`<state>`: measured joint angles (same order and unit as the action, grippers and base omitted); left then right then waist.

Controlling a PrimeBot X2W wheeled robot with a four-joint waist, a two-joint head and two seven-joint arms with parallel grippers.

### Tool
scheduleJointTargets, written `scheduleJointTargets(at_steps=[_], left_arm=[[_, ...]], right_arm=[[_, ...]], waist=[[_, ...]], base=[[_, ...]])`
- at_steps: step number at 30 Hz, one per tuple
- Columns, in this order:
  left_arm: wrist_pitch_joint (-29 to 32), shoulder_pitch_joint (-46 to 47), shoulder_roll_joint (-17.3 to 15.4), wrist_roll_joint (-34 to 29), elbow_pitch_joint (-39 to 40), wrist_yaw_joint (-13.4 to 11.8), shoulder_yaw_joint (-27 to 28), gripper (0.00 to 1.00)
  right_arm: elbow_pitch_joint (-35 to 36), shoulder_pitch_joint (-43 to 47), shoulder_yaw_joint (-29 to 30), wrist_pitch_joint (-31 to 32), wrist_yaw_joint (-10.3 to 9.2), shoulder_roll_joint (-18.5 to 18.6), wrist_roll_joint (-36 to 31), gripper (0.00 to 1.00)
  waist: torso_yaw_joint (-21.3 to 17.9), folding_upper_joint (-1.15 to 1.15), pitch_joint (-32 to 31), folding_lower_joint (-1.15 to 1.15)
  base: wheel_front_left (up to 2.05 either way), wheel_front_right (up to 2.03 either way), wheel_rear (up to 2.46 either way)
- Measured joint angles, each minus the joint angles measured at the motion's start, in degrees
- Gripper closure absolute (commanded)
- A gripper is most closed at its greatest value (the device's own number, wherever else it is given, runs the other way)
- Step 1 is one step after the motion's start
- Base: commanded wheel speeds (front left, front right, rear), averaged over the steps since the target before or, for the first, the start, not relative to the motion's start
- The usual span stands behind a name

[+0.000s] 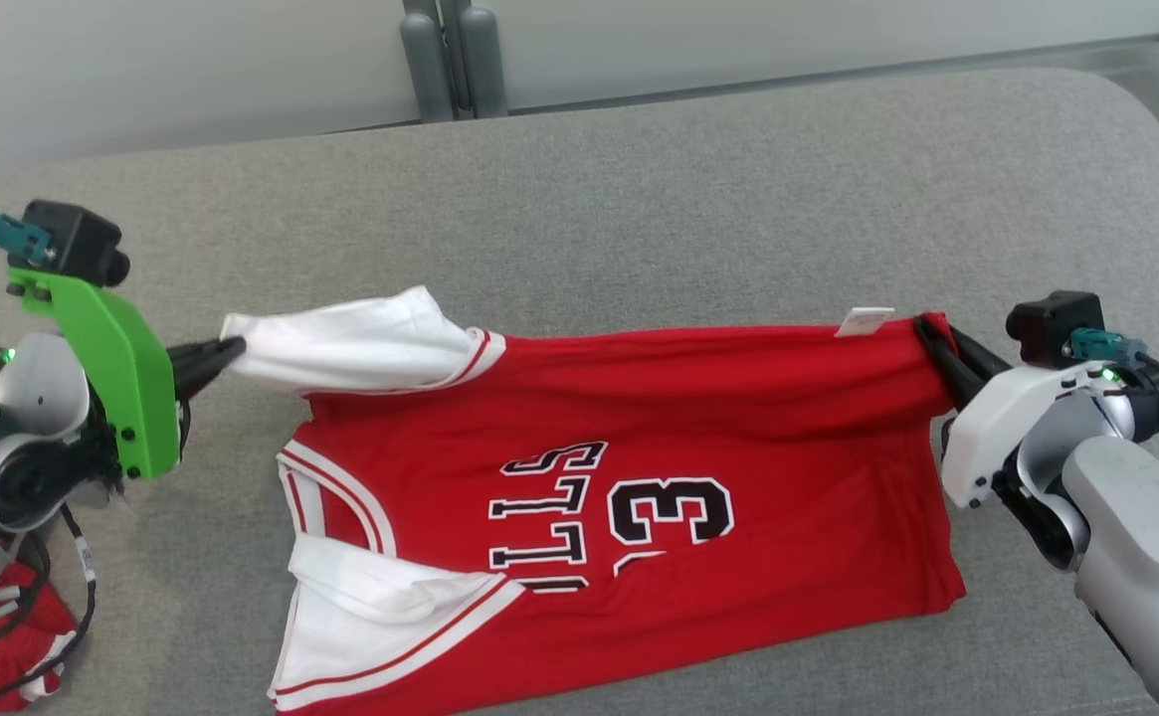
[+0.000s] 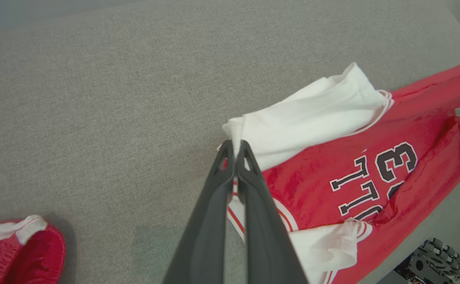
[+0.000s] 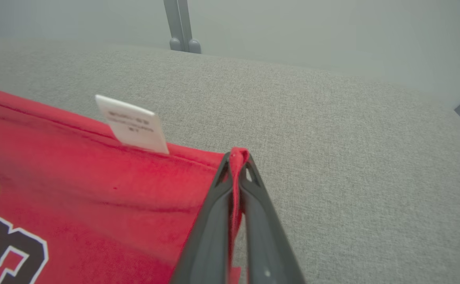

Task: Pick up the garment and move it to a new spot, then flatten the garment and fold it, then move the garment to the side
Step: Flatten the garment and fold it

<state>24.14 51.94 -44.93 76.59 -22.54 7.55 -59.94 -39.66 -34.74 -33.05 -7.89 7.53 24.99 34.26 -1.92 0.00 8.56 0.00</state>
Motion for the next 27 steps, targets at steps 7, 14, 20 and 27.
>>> scheduleJointTargets(at_steps=[7, 14, 20, 27], left_arm=[[5.8, -4.1, -3.0, 5.7, 5.9, 0.0, -2.0, 1.0], [11.8, -6.2, -4.1, 8.6, 11.1, -0.4, -4.4, 1.0], [15.6, -7.8, -4.2, 9.9, 13.5, -1.7, -6.3, 1.0], [18.2, -9.4, -4.2, 12.7, 14.8, -2.9, -7.2, 1.0]], right_arm=[[0.7, 0.6, -8.0, 2.0, 0.0, 4.0, 5.6, 1.0], [1.5, -2.0, -16.5, 3.8, 0.0, 7.6, 9.1, 1.0], [1.8, -5.0, -23.3, 4.5, 0.0, 10.0, 12.1, 1.0], [5.4, -8.2, -34.0, 7.2, 0.0, 13.0, 17.5, 1.0]], waist=[[2.2, 0.0, -3.3, 0.0], [3.5, 0.0, -4.2, 0.0], [3.5, 0.0, -3.6, 0.0], [3.2, 0.0, -2.6, 0.0]], base=[[0.0, 0.0, 0.0], [0.0, 0.0, 0.0], [0.0, 0.0, 0.0], [0.0, 0.0, 0.0]])
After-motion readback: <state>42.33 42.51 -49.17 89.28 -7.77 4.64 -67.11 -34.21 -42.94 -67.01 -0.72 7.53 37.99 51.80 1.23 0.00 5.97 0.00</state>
